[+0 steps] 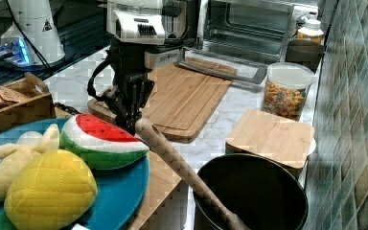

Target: Close the drawer.

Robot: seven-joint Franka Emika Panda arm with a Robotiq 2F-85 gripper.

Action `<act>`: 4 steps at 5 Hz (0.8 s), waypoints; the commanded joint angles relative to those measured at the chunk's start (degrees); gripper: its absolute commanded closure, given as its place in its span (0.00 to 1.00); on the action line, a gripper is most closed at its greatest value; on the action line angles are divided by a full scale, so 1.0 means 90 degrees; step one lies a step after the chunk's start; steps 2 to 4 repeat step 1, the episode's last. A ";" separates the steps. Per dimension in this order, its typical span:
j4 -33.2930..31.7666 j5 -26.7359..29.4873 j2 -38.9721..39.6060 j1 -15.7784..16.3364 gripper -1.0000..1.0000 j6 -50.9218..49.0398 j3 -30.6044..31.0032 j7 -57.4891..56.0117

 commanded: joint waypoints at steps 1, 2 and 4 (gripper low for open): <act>0.0766 0.0043 0.0019 -0.0912 1.00 -0.0047 -0.0788 -0.0259; 0.0766 0.0043 0.0019 -0.0912 1.00 -0.0047 -0.0788 -0.0259; 0.0766 0.0043 0.0019 -0.0912 1.00 -0.0047 -0.0788 -0.0259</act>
